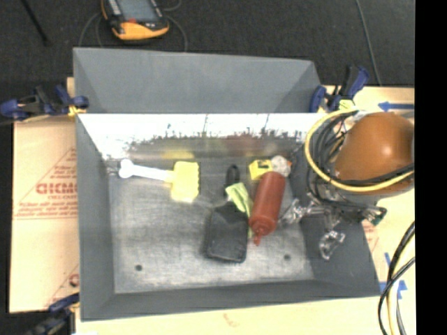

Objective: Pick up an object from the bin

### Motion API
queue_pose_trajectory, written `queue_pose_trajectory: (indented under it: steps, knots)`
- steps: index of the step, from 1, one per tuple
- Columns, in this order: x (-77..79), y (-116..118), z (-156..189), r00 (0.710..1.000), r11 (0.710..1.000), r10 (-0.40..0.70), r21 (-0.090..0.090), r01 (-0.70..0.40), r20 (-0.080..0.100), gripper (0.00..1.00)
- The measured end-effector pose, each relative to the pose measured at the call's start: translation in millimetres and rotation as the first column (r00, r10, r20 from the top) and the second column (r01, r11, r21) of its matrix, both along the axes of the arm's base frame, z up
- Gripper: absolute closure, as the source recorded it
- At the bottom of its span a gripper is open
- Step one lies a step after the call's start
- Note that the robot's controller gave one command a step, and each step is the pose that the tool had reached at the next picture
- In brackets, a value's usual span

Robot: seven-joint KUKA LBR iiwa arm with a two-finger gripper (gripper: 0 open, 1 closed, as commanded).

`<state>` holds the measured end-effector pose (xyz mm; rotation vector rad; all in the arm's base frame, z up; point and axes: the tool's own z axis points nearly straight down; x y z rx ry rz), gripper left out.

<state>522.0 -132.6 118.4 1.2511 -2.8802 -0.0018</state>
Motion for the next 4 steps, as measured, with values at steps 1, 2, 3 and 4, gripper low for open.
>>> queue_pose_trajectory:
  steps: [1, 2, 3, 4]
  knots:
    - [24.9, 13.5, 73.7, 0.991, 0.991, -0.134, 0.002, 0.134, 0.003, 0.00]
    - [40.4, 50.7, 85.5, 0.987, 0.987, -0.159, 0.000, 0.159, 0.010, 0.00]
    - [29.0, 32.0, 25.3, 1.000, 1.000, 0.005, 0.000, -0.005, 0.011, 0.00]
    - [29.7, 27.4, -1.3, 0.998, 0.998, 0.065, -0.001, -0.065, -0.001, 0.00]
